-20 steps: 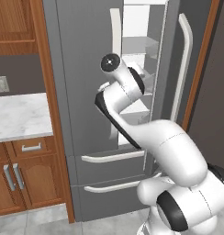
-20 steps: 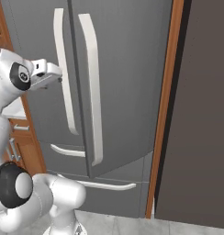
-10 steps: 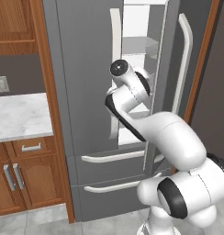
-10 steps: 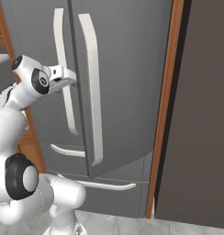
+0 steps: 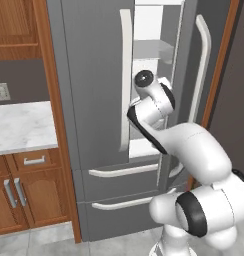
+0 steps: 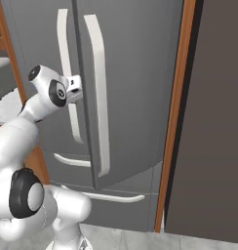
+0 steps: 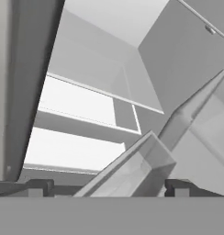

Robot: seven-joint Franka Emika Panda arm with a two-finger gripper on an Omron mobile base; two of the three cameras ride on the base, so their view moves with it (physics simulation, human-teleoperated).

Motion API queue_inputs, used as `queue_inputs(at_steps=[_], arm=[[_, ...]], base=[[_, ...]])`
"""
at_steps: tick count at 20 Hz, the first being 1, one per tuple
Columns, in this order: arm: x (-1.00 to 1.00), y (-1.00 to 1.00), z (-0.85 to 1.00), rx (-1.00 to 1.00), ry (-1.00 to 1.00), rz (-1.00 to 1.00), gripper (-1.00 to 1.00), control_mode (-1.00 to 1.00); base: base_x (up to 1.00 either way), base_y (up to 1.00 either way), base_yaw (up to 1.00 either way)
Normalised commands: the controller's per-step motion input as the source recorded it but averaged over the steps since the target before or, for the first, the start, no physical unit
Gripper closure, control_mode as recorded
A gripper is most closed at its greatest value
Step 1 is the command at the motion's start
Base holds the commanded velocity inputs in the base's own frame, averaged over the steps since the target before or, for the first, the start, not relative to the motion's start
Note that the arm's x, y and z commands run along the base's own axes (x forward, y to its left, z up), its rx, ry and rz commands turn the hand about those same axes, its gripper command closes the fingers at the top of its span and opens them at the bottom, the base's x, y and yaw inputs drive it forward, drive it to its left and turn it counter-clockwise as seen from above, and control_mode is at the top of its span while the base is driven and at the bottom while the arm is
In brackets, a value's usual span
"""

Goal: There is a bowl on the dining counter. Grab a lemon wedge from the fridge and place it in the bowl. Then get the liquor bottle and glass cup from the cabinet and place them next to the bowl.

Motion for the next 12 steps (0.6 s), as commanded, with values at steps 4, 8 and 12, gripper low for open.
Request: queue_inputs(at_steps=[4, 8, 12], arm=[[-0.49, -0.64, -0.07, 0.0, -0.01, 0.0, -1.0, -1.0], [-0.64, -0.68, -0.02, 0.0, -0.02, -0.01, -1.0, -1.0], [-0.52, -0.75, -0.01, 0.01, 0.0, -0.01, -1.0, -1.0]], base=[[0.0, 0.0, 0.0], [0.0, 0.0, 0.0], [0.0, 0.0, 0.0]])
